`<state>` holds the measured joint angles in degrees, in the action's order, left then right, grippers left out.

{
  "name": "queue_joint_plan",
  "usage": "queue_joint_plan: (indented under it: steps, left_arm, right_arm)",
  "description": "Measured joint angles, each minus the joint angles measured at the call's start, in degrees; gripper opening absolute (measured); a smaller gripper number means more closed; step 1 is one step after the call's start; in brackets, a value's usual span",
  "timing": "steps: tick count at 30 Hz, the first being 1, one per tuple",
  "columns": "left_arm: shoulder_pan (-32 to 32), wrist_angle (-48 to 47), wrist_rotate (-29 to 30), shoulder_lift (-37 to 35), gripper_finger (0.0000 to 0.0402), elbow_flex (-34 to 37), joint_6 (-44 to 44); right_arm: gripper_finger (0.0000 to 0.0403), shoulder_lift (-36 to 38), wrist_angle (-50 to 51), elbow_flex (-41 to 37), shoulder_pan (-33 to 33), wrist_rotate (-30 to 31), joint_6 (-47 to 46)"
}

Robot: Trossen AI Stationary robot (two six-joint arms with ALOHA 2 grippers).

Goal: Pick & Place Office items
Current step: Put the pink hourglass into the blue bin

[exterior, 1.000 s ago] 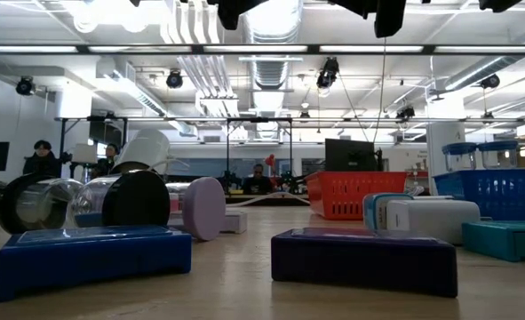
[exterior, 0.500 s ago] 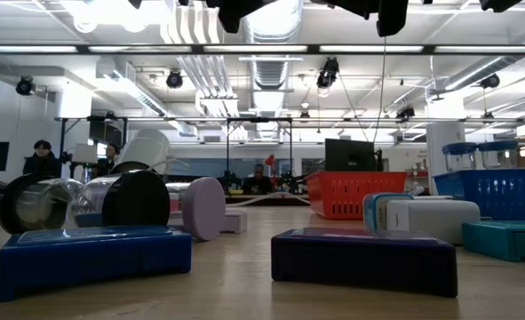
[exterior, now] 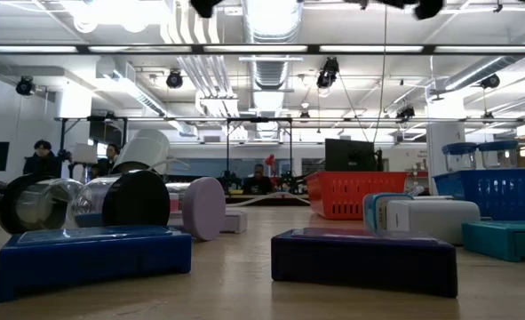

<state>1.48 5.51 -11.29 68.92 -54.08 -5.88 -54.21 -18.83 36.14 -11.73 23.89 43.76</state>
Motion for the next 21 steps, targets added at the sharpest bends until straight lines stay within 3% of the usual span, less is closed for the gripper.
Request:
queue_joint_plan:
  steps: [6, 14, 16, 21]
  left_arm:
    - [0.02, 0.23, 2.64, -11.27, 0.0255, 9.24, -0.07]
    - [0.06, 6.62, 6.42, -24.58, 0.0034, 23.57, -3.34]
    - [0.26, 10.47, 6.78, -27.67, 0.0011, 27.31, -3.31]
    - [0.28, 13.77, 10.20, -34.19, 0.0006, 34.24, -1.37]
  right_arm:
    - [0.0189, 10.94, 14.26, -0.10, -0.02, -4.71, -11.76]
    - [0.0189, 21.65, 29.10, -0.18, -0.02, -9.06, -26.82]
    - [0.0189, 23.93, 30.70, -0.58, -0.02, -10.34, -28.93]
    - [0.0189, 31.15, 30.54, -3.79, -0.02, -10.73, -32.64]
